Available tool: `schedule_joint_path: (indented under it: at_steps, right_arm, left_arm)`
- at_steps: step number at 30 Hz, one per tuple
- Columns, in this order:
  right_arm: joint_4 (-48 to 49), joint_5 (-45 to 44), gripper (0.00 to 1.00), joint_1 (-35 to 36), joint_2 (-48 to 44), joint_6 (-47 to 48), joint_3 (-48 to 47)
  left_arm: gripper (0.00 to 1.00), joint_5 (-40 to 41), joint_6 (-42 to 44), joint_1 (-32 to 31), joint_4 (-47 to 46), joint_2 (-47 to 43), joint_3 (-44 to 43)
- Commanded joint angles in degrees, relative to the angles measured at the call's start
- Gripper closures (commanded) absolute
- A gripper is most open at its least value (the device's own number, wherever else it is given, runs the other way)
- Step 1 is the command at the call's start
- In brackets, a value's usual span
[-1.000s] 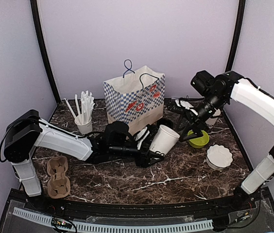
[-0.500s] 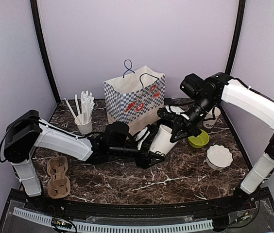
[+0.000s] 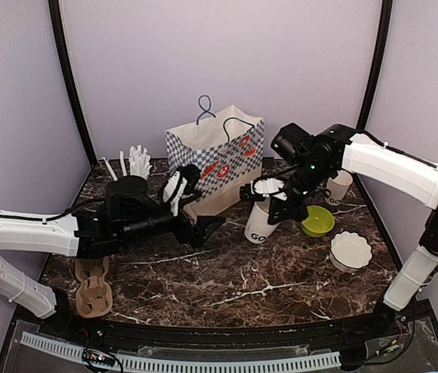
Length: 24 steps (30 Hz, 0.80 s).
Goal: Pack the takeout coffee
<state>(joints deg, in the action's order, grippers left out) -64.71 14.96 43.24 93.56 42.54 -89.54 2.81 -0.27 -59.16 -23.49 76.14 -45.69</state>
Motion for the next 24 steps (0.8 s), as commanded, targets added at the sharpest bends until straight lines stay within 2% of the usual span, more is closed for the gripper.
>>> schedule_joint_path:
  at_steps: [1,4,8,15,24]
  right_arm:
    - [4.8,-8.2,1.0,4.8,4.3,-1.3,0.5]
    - [5.4,-10.8,1.0,7.7,7.5,-1.4,-1.0]
    - [5.9,-13.1,1.0,10.8,11.2,-1.2,-3.3]
    - [7.4,-17.2,1.0,14.7,14.3,-1.1,-3.7]
    - [5.6,-13.3,1.0,17.5,13.9,-0.9,-3.8]
  left_arm:
    - [0.01,14.0,-0.6,0.4,12.1,-5.6,0.8]
    - [0.01,20.0,-5.1,2.4,17.8,-7.6,-0.3]
    - [0.02,21.8,-9.7,4.9,17.4,-12.4,2.3]
    - [0.03,23.7,-10.0,6.2,12.5,-18.8,8.7]
    - [0.03,23.9,-8.7,6.8,11.8,-19.4,9.7]
